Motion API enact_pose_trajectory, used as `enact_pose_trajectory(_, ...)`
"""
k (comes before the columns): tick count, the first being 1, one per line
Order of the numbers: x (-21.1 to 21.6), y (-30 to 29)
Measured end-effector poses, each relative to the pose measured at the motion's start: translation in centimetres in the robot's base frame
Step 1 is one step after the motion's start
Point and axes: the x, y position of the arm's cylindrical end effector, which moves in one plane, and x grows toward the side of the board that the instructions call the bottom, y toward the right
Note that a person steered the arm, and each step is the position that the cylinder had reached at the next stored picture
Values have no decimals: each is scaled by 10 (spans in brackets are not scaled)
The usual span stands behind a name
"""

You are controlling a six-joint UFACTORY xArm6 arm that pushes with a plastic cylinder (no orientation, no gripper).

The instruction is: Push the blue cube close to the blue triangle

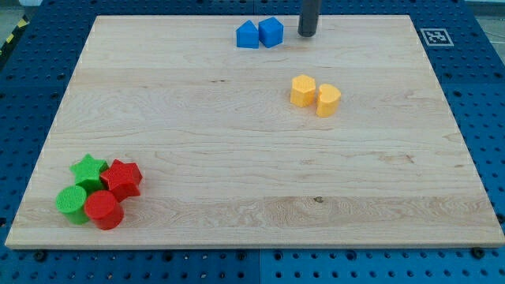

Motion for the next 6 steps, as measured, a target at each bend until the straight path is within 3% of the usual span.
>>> enact_pose_trajectory(3,2,-22)
enact_pose_trajectory(5,-1,52)
enact_pose_trajectory(6,34,64)
